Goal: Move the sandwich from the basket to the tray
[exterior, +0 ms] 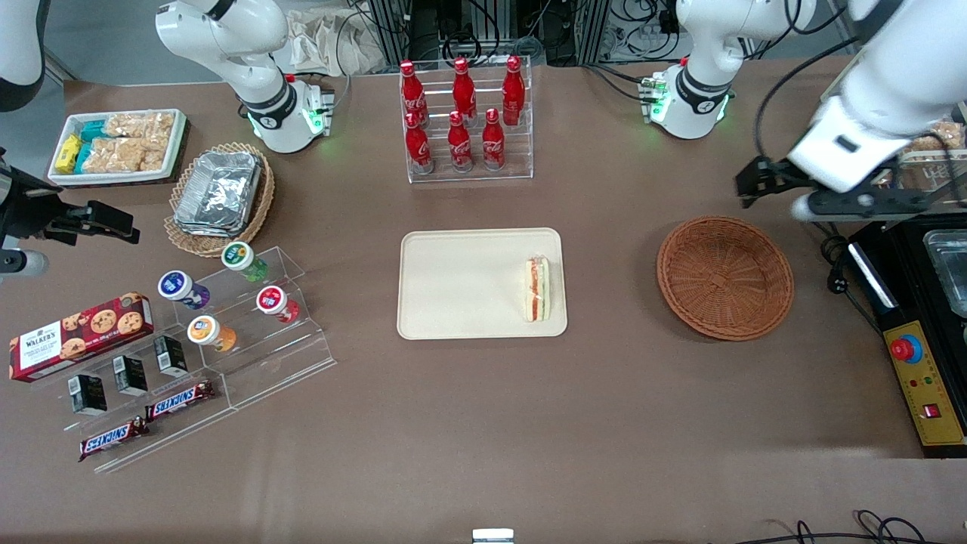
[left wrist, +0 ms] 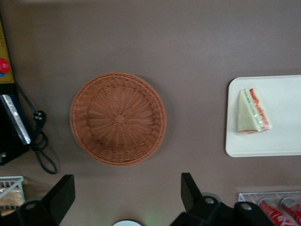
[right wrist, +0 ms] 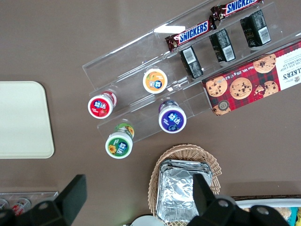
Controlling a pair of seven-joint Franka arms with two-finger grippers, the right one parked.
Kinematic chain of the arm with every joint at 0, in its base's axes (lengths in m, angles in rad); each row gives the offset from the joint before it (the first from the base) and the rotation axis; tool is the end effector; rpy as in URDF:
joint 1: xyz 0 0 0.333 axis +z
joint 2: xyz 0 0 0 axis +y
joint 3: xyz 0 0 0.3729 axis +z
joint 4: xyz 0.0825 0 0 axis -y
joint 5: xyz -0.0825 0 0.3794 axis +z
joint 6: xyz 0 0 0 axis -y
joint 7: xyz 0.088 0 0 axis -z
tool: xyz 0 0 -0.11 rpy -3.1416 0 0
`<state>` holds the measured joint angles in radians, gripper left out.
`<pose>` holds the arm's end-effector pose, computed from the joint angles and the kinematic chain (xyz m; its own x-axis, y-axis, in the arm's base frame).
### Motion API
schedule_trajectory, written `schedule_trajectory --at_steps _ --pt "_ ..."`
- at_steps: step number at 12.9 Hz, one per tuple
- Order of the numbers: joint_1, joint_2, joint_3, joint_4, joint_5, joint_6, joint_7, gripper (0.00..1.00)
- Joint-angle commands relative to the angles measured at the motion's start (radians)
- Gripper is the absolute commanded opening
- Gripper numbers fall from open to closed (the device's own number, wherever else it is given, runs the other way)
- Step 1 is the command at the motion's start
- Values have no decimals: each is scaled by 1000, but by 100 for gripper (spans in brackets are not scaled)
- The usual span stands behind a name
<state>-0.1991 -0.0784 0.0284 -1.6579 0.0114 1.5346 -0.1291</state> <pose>0.5090 -0.0857 0.6766 0.9982 -0.0412 -0.0434 -0.0419 -0.9990 -0.0149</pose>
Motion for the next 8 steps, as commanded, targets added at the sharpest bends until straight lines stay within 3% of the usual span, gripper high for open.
schedule_trajectory --at_steps 1,8 --pt "64 -32 8 -37 -18 7 95 100" --pt "58 37 10 27 -4 -1 111 100"
